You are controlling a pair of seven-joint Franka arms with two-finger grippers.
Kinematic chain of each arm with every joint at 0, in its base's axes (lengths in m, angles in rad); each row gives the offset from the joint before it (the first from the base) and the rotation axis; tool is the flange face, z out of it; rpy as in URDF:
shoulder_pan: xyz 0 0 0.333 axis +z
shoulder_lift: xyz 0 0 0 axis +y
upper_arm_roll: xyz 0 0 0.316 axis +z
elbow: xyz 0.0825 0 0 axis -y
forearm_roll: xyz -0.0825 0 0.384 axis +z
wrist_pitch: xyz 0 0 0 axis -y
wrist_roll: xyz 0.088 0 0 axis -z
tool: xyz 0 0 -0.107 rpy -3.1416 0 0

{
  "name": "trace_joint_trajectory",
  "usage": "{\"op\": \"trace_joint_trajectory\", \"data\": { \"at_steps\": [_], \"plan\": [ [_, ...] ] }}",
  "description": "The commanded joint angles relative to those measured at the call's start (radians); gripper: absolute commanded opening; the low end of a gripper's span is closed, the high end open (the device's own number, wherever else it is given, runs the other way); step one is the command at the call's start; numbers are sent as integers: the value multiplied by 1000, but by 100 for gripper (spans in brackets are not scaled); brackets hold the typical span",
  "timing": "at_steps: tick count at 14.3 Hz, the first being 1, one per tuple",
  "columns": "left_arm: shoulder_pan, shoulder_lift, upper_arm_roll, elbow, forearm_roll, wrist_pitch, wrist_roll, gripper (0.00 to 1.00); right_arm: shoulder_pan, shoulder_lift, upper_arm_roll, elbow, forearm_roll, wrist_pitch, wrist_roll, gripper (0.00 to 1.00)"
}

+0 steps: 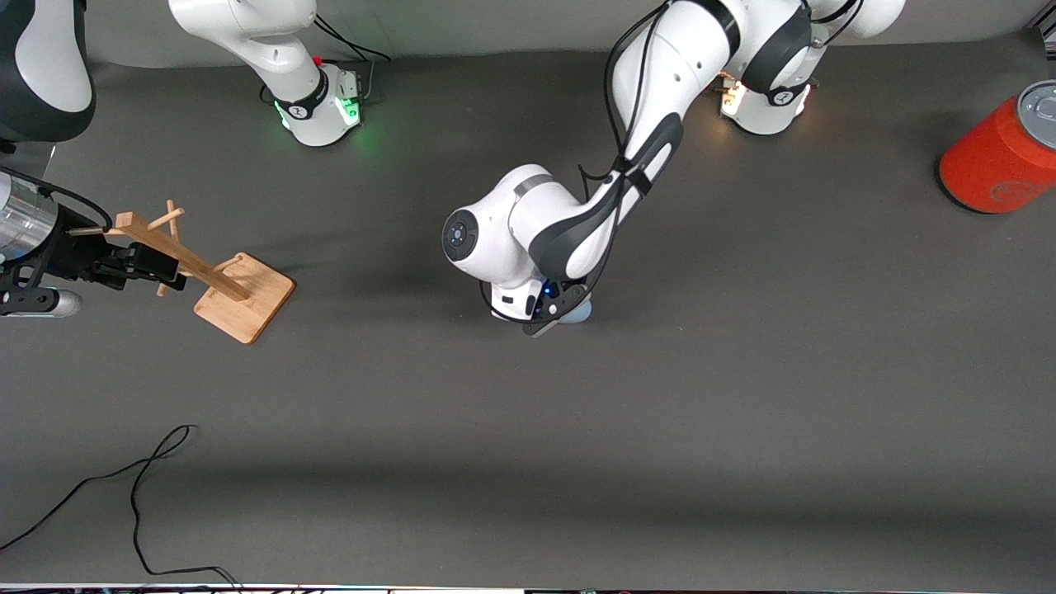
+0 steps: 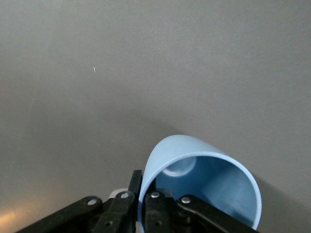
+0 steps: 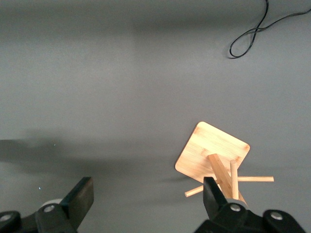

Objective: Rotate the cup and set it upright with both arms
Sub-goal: 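Rotate the cup upright with the left gripper and set it down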

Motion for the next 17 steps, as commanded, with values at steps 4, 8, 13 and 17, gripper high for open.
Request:
{"op": "trace_joint_trajectory", "data": {
  "at_steps": [4,8,13,17],
  "plan": [
    [138,-388,0,-242,-189,87,173,1,12,-10,-10,-12,-14,17,-13,100],
    [201,-738,2,-704,-282,386,285,0,10,-10,-10,-15,-15,17,-13,100],
    [185,-794,2,-996,-292,676,356,0,12,-10,-8,-15,-14,17,-13,100],
    [142,-708,2,-1131,-291,932,401,0,12,-10,-8,-15,-15,17,-13,100]
  ]
}}
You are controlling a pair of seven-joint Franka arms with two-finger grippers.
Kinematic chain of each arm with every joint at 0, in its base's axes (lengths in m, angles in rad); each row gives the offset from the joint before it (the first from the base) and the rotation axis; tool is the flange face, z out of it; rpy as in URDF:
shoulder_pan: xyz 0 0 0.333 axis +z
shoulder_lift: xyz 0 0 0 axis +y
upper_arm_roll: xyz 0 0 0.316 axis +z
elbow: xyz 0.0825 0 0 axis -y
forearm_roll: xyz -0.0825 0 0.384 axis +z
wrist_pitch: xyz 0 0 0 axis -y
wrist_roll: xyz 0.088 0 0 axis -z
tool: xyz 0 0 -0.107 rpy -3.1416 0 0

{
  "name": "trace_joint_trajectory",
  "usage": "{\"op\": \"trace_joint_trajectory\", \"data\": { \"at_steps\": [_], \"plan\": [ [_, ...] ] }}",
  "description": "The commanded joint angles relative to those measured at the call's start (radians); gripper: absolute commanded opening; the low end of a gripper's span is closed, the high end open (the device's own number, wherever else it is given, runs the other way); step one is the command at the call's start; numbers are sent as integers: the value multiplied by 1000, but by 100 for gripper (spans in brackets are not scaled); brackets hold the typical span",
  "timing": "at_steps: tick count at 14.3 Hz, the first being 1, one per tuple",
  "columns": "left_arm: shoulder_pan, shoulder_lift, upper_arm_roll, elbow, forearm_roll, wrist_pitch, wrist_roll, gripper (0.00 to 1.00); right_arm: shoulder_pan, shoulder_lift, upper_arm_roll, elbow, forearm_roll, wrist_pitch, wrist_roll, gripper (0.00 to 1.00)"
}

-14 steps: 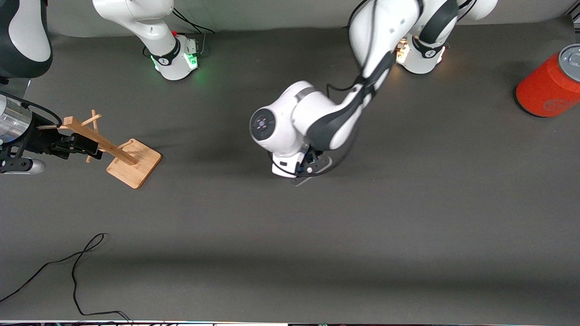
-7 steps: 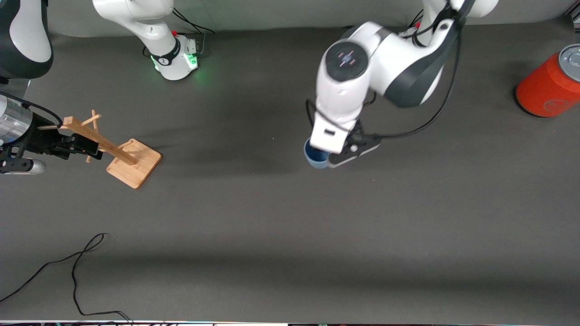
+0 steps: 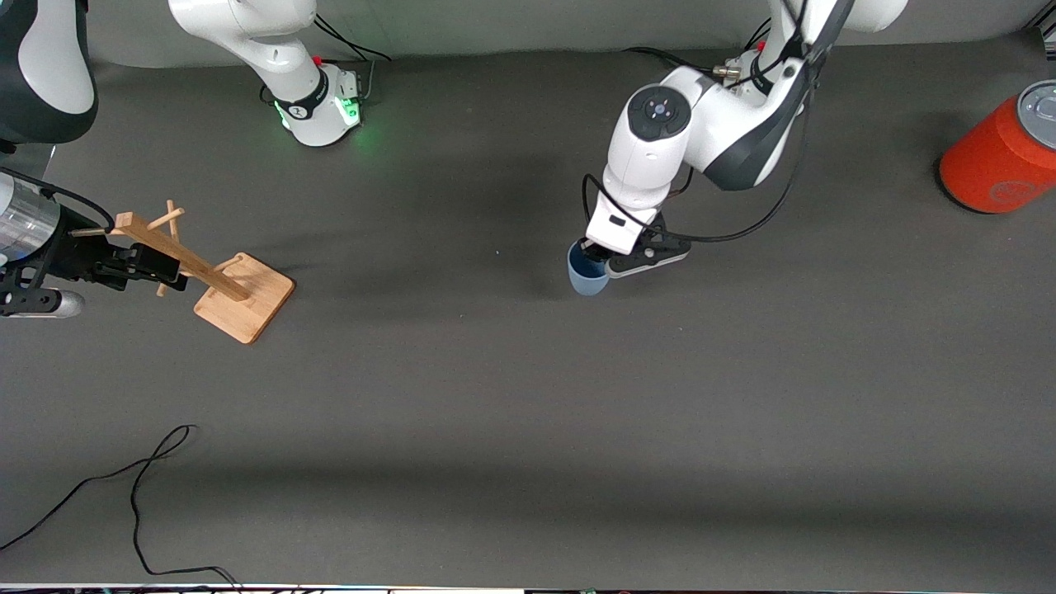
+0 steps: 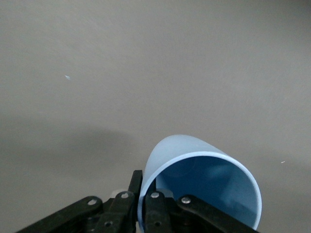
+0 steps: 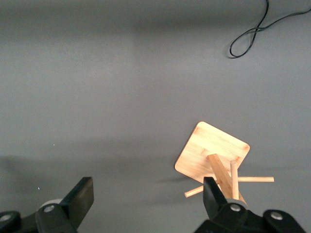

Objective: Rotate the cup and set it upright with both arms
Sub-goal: 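Rotate the cup upright with the left gripper and set it down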

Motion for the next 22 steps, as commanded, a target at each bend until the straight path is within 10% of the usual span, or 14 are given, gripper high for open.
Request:
{"op": "trace_joint_trajectory", "data": {
  "at_steps": [1,9,10,12,13,22],
  "plan": [
    [-43,69,10,-37,-3,76,38,0,11,-9,-8,-11,-14,13,-13,100],
    [-48,197,10,-5,3,116,57,0,11,-11,-8,-14,-18,13,-13,100],
    [-46,197,10,-5,3,115,64,12,11,-12,-8,-14,-40,13,-13,100],
    [-40,194,10,-3,3,111,92,85,11,-11,-8,-14,-47,13,-13,100],
    [-40,186,10,-1,3,99,98,100,11,-11,-7,-14,-47,13,-13,100],
    [15,-42,17,222,-95,-474,218,100,9,-17,-10,-11,-49,10,-21,100]
  ]
}}
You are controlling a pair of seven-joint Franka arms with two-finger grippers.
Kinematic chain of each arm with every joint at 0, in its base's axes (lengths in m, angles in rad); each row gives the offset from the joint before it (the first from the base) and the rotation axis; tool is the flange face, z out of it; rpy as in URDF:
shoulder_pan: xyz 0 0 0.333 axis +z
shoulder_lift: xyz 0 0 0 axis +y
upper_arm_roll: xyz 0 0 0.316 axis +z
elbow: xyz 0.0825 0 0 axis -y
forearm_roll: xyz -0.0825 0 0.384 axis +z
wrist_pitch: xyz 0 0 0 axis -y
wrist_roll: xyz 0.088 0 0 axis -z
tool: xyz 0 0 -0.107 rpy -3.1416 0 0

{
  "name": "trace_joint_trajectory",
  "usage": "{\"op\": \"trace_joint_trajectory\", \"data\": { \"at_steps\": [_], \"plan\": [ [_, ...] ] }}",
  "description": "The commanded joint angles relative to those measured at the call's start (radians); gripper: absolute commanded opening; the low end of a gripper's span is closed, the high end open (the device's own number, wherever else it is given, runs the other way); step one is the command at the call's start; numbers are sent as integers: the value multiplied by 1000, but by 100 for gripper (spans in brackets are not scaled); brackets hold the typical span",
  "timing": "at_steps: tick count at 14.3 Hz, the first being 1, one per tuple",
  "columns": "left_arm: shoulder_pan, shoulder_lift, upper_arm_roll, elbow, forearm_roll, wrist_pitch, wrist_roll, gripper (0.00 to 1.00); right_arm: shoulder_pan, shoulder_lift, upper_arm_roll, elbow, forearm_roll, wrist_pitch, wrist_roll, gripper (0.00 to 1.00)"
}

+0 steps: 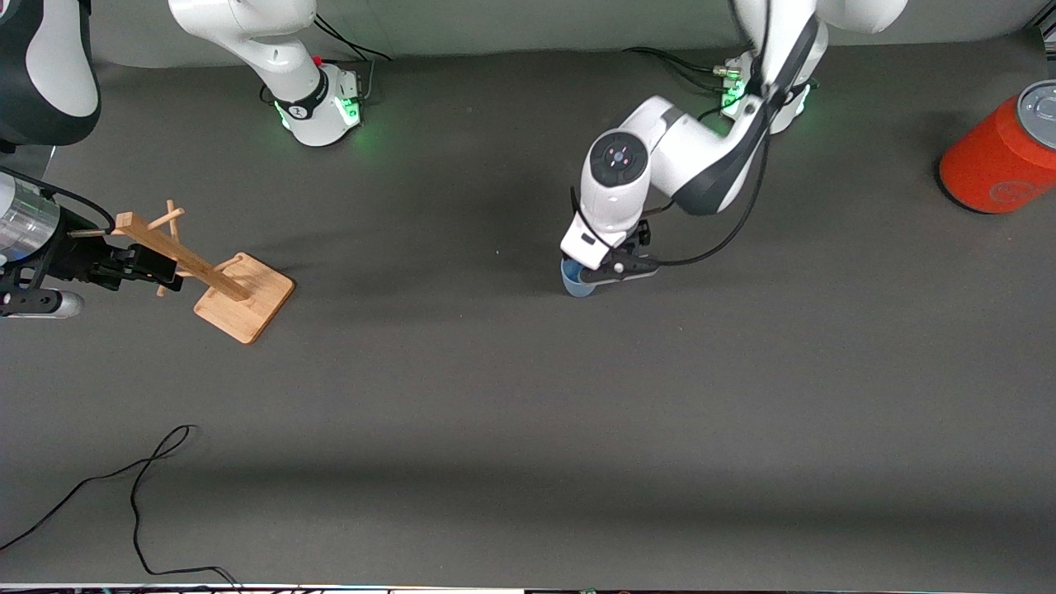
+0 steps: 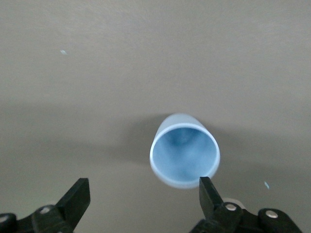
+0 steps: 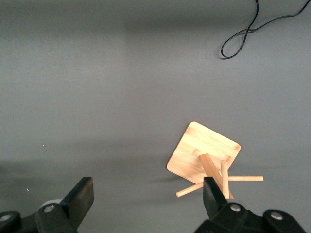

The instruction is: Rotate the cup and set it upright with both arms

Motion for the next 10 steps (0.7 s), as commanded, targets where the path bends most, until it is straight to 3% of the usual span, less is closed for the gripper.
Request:
{"op": "trace_joint_trajectory", "data": {
  "at_steps": [1,5,10],
  "plan": [
    [65,-124,9,87,-41,-231,71,100,9,-15,-10,-11,-13,13,-21,100],
    [251,-218,10,193,-47,-473,231,100,7,-1,-10,-9,-15,33,-24,100],
    [499,-298,18,201,-38,-560,552,100,7,3,-10,-9,-13,45,-24,100]
  ]
}}
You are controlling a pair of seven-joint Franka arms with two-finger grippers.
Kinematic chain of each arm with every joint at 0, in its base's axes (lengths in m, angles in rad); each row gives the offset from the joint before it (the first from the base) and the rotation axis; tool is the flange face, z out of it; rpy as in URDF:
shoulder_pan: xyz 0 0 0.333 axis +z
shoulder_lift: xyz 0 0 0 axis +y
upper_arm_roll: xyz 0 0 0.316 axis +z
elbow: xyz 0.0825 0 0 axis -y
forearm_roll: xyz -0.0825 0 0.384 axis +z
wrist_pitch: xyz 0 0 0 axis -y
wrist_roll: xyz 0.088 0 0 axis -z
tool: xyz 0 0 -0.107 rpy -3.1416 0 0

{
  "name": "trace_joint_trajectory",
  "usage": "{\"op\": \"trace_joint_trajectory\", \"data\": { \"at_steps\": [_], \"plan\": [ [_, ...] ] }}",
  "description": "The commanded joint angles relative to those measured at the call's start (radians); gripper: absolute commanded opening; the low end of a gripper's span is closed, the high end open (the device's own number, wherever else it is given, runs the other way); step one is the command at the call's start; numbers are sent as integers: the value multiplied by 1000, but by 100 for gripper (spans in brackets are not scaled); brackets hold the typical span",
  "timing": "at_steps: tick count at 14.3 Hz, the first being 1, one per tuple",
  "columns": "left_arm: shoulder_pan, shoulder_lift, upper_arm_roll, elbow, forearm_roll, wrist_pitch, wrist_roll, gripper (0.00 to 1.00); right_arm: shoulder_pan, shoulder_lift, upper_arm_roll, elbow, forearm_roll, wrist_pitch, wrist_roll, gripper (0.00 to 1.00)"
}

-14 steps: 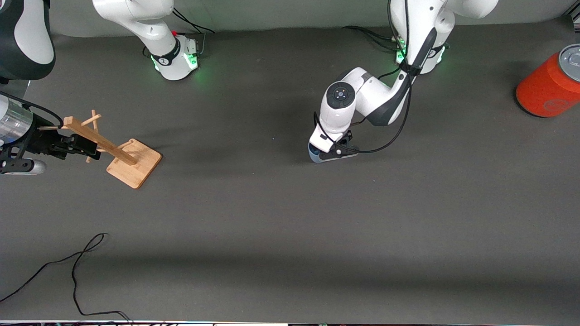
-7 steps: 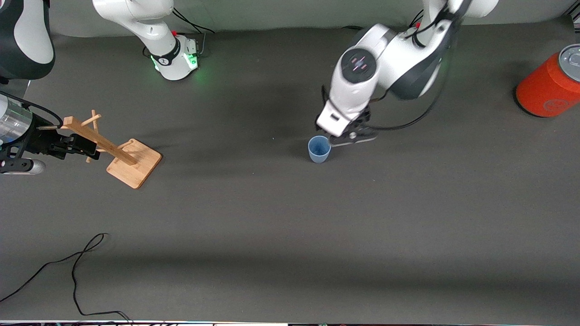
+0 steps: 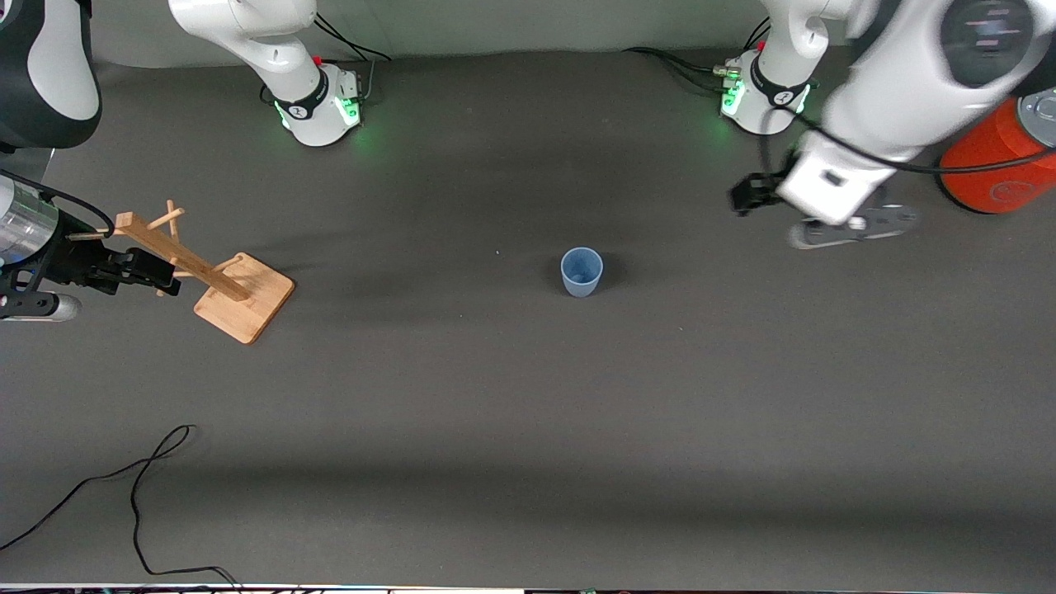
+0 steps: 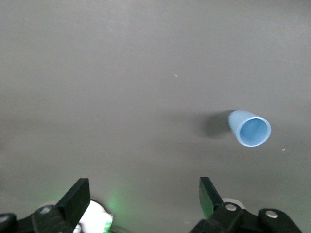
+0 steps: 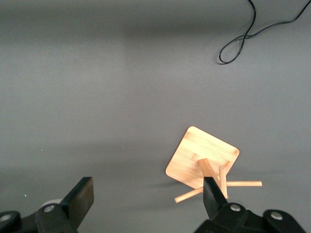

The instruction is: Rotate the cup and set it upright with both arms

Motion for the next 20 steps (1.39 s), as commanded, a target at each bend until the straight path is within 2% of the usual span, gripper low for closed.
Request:
{"op": "trace_joint_trajectory", "data": {
  "at_steps": [1,3,6,12,20],
  "plan": [
    [118,-25,-8,5,-7,-26,156,100,8,-1,-8,-9,-9,26,-23,100],
    [187,-24,-5,10,-5,-20,250,100,8,4,-8,-9,-9,28,-22,100],
    [160,-18,101,23,-5,-3,333,100,8,2,-8,-9,-9,28,-22,100],
    [164,-10,101,20,24,58,347,100,8,5,-8,-6,-7,40,-16,100],
    [158,-7,101,19,70,55,376,100,8,4,-8,-9,-7,38,-14,100]
  ]
}}
